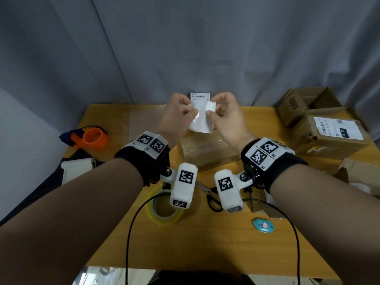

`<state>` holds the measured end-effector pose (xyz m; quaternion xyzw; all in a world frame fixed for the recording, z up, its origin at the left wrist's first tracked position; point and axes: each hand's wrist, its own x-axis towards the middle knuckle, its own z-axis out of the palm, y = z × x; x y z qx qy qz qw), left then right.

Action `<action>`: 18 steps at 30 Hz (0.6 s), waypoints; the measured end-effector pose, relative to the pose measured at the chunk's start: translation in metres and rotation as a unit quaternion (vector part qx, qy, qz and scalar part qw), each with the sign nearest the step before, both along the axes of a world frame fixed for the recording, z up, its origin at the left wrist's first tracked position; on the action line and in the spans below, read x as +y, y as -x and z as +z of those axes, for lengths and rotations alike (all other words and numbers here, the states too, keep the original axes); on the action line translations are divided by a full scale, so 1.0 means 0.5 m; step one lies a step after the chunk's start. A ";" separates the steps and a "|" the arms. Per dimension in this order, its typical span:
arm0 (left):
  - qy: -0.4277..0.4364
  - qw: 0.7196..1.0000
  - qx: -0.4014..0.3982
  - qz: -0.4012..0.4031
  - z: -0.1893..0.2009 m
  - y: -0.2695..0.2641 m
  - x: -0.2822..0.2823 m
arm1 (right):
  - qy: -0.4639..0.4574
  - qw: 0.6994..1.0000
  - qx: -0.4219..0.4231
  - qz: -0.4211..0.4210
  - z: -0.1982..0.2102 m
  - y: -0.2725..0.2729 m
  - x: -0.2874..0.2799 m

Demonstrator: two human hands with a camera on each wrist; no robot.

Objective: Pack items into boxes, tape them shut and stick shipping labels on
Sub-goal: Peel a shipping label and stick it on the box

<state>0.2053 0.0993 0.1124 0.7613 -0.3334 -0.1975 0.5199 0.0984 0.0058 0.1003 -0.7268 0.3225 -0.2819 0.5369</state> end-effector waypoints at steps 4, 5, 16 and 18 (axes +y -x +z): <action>0.016 0.999 0.019 0.043 -0.005 -0.016 0.010 | -0.013 0.999 -0.037 -0.037 0.003 0.010 -0.008; 0.016 0.998 0.021 0.051 -0.006 -0.022 0.014 | -0.005 0.999 -0.033 -0.043 0.001 0.012 -0.012; -0.056 0.991 0.084 0.087 -0.020 -0.067 0.049 | -0.065 0.990 0.046 -0.119 -0.009 0.032 -0.041; -0.078 0.990 0.066 0.093 -0.029 -0.076 0.057 | -0.050 0.990 0.071 -0.112 -0.020 0.035 -0.047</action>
